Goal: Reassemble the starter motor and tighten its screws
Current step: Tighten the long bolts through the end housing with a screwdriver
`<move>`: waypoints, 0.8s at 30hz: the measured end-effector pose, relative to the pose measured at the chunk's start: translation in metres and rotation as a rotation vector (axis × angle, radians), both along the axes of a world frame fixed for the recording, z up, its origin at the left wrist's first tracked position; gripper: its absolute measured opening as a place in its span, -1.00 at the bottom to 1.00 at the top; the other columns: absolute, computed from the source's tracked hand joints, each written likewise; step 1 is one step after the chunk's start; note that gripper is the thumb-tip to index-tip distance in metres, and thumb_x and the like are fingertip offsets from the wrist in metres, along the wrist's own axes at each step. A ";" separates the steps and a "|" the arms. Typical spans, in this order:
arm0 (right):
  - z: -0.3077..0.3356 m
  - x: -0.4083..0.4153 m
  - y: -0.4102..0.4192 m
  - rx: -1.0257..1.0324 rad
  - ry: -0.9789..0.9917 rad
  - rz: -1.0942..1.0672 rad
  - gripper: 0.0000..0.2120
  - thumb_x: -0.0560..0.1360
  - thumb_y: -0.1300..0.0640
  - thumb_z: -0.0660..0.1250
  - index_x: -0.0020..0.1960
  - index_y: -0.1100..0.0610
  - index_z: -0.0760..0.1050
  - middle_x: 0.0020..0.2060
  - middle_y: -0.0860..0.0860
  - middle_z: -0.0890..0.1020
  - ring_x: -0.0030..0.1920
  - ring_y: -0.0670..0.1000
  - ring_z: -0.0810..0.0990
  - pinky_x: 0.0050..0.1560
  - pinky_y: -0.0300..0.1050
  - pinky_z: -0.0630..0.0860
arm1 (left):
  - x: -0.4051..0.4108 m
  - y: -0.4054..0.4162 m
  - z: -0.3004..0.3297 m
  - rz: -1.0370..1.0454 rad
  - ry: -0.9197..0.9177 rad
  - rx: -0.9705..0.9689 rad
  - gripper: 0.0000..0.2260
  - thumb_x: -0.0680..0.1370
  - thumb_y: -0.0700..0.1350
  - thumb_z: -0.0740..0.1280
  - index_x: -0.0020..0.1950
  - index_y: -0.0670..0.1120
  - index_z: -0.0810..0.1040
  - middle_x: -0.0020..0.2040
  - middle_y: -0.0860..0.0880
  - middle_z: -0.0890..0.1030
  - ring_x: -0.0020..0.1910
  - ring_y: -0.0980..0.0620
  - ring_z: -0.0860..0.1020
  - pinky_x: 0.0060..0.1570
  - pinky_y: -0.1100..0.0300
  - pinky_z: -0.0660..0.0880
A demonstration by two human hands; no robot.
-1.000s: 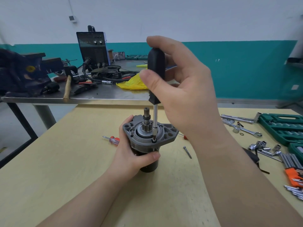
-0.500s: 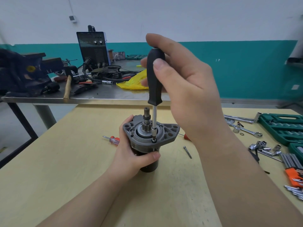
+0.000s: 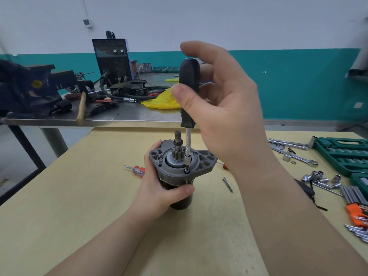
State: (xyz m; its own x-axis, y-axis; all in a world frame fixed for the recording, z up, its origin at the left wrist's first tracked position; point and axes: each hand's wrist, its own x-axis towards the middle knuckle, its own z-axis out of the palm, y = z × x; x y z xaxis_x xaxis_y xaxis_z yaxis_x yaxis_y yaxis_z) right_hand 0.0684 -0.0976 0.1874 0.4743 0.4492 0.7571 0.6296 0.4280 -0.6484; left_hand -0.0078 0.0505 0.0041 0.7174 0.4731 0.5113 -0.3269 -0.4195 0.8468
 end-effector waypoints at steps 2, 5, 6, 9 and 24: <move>0.000 0.000 0.001 0.002 0.011 -0.008 -0.68 0.60 0.12 0.48 0.32 -0.11 0.59 -0.06 -0.26 0.65 -0.01 -0.04 0.65 0.10 0.17 0.68 | 0.000 0.000 0.000 0.001 0.005 0.004 -0.02 0.31 -0.01 0.66 0.57 0.36 0.19 0.42 0.26 0.55 0.43 0.19 0.54 0.26 0.46 0.46; 0.000 0.002 0.001 0.027 0.071 0.054 -0.71 0.67 0.14 0.33 0.36 0.00 0.62 0.04 -0.19 0.69 0.13 0.06 0.69 0.25 0.23 0.64 | 0.000 0.000 0.001 0.004 0.005 0.012 -0.02 0.31 -0.02 0.66 0.57 0.38 0.19 0.40 0.28 0.55 0.42 0.20 0.54 0.25 0.46 0.46; 0.000 0.003 0.001 0.030 0.082 0.071 -0.71 0.68 0.17 0.30 0.35 -0.01 0.61 0.07 -0.14 0.71 0.15 0.11 0.70 0.26 0.24 0.63 | 0.000 0.000 0.001 0.004 0.005 0.009 -0.03 0.31 -0.02 0.66 0.56 0.39 0.19 0.40 0.28 0.55 0.42 0.19 0.54 0.25 0.46 0.46; 0.001 0.002 0.000 0.020 0.035 0.027 -0.73 0.64 0.18 0.39 0.28 -0.09 0.60 0.02 -0.11 0.72 0.05 0.07 0.71 0.15 0.17 0.68 | 0.000 -0.001 0.001 0.005 0.001 0.006 -0.03 0.31 -0.03 0.65 0.55 0.40 0.20 0.39 0.28 0.56 0.41 0.19 0.55 0.25 0.45 0.46; 0.001 0.002 0.000 0.014 0.003 -0.018 -0.71 0.62 0.19 0.43 0.28 -0.10 0.60 -0.07 -0.21 0.68 -0.01 -0.01 0.68 0.06 0.16 0.70 | -0.001 -0.002 0.002 0.003 0.006 -0.015 -0.02 0.29 -0.03 0.66 0.56 0.35 0.19 0.41 0.22 0.57 0.43 0.14 0.55 0.27 0.41 0.48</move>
State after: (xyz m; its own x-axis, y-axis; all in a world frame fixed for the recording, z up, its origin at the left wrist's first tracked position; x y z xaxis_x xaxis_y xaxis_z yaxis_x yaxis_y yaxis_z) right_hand 0.0706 -0.0975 0.1884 0.4847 0.4301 0.7616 0.6350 0.4258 -0.6446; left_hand -0.0085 0.0482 0.0065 0.7189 0.4829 0.5000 -0.3208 -0.4075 0.8550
